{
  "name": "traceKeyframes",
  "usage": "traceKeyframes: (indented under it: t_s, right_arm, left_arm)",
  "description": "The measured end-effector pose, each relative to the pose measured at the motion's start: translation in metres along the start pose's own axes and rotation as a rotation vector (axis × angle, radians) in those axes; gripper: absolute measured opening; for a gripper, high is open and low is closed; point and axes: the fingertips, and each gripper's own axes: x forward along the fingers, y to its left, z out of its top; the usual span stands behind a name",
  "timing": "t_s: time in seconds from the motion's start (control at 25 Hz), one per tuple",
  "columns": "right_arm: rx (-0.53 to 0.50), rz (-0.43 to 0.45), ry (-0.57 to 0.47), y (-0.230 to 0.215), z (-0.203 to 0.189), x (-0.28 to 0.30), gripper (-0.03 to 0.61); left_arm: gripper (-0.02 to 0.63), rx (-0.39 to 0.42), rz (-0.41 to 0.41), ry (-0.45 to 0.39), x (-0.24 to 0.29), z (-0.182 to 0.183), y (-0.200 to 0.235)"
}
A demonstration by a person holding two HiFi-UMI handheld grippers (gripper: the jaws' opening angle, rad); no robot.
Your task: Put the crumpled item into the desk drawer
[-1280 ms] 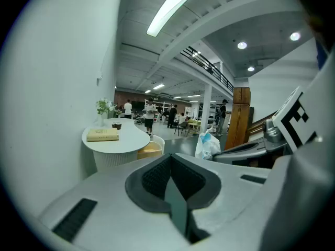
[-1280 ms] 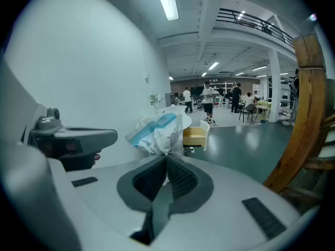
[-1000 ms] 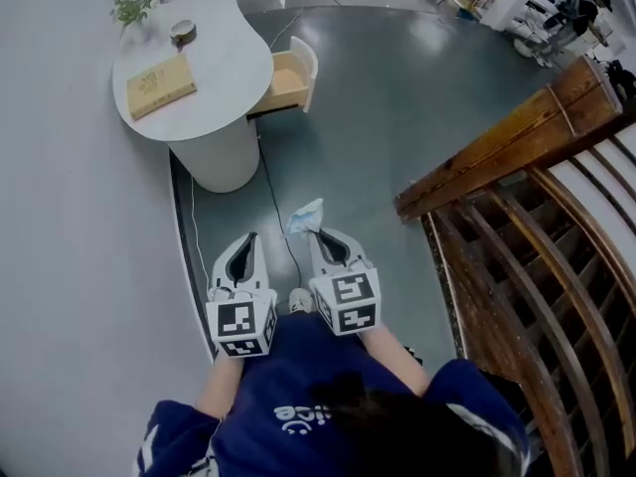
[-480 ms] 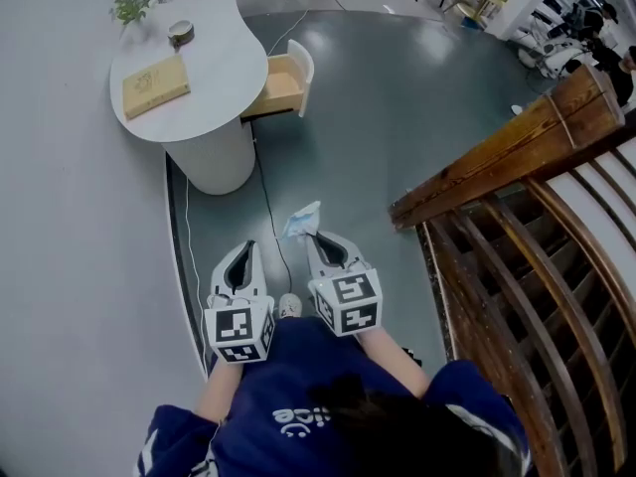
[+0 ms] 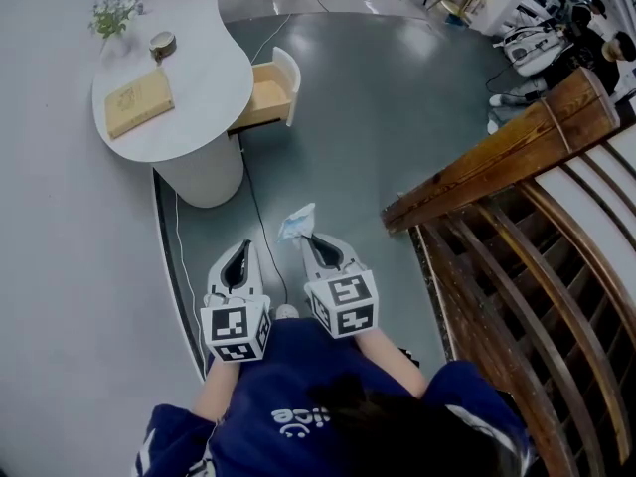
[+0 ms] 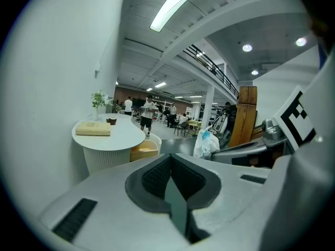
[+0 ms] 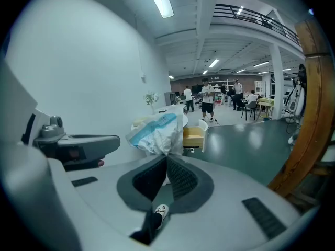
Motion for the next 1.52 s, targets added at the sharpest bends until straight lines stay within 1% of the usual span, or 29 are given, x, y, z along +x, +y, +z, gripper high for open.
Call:
traceKeyframes:
  t_s: [0.16,0.48,0.76,0.88,1.0,1.24,1.52]
  right_arm:
    - [0.008,-0.022,0.008,-0.007,0.015,0.027,0.012]
    - [0.038,-0.078,0.010,-0.015,0.062,0.089,0.013]
    - [0.074,-0.120,0.040,-0.022,0.083,0.136,0.012]
    - [0.081,-0.143,0.039,-0.025,0.095,0.156,0.013]
    - [0.096,-0.167,0.035,-0.026,0.104,0.175,0.012]
    - [0.121,-0.213,0.031,-0.028,0.115,0.198,0.012]
    - [0.156,-0.247,0.021,-0.042,0.125,0.211,0.012]
  left_arm:
    - [0.005,0.003,-0.024,0.002,0.029,0.013,0.017]
    - [0.005,0.030,-0.072,0.018,0.092,0.048,0.068]
    - [0.005,0.032,-0.131,0.032,0.143,0.070,0.103]
    - [0.005,0.043,-0.163,0.033,0.159,0.080,0.116]
    - [0.005,0.053,-0.186,0.049,0.173,0.083,0.133]
    - [0.005,0.065,-0.238,0.049,0.194,0.095,0.156]
    - [0.005,0.081,-0.278,0.056,0.218,0.104,0.162]
